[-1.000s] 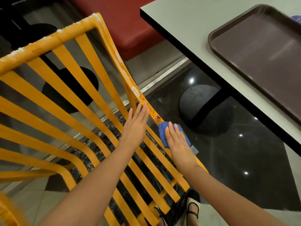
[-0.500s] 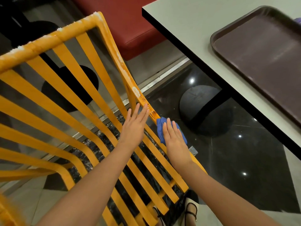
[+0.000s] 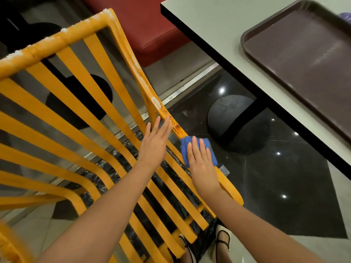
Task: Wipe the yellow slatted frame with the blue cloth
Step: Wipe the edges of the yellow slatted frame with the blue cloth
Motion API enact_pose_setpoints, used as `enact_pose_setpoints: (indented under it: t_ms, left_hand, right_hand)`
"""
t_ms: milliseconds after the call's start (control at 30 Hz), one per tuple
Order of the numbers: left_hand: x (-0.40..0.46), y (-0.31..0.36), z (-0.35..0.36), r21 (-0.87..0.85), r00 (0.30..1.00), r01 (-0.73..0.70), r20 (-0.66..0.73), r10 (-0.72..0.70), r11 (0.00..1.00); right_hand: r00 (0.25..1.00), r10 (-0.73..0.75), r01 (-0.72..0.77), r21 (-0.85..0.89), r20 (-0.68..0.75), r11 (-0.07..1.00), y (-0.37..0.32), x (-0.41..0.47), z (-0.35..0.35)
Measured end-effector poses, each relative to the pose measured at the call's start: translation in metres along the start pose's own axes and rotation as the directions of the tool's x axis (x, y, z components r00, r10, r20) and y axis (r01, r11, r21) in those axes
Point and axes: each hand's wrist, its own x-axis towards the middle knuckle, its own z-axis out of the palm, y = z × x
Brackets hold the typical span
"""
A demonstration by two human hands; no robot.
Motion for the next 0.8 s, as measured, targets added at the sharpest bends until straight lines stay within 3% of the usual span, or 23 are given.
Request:
enact_pose_setpoints:
  t_ms: [133,267,367,533,600,667,800]
  left_hand:
    - [0.001,-0.003,-0.004,0.025,1.000,-0.020,0.011,0.020,0.999]
    - [0.000,-0.001,-0.004,0.014,1.000,-0.011,0.010,0.011,1.000]
    - [-0.001,0.000,-0.005,-0.002,1.000,0.000,0.017,0.000,1.000]
    - [-0.001,-0.004,-0.001,-0.017,1.000,-0.009,0.008,0.010,1.000]
    - [0.000,-0.006,-0.001,-0.012,1.000,-0.022,0.011,0.023,1.000]
    - [0.001,-0.007,-0.001,-0.003,0.999,-0.034,0.016,0.034,0.999]
    - [0.001,-0.011,-0.001,0.037,0.998,-0.061,0.002,0.061,0.997]
  right_hand:
    - [0.995,-0.098,0.099,0.034,-0.006,0.995,0.000,0.020,0.000]
    - [0.998,-0.058,0.057,-0.039,-0.019,0.998,0.029,-0.029,0.011]
    - [0.998,-0.036,0.039,-0.059,0.050,0.997,0.040,-0.060,0.009]
    - [0.997,0.067,-0.068,0.004,0.047,0.998,0.004,-0.019,0.001]
    - [1.000,0.027,-0.027,0.068,-0.005,0.997,-0.010,0.009,-0.001]
    - [0.999,0.014,-0.017,0.087,0.031,0.996,-0.015,0.025,-0.006]
    - [0.997,-0.077,0.075,0.100,0.009,0.992,0.005,0.008,-0.001]
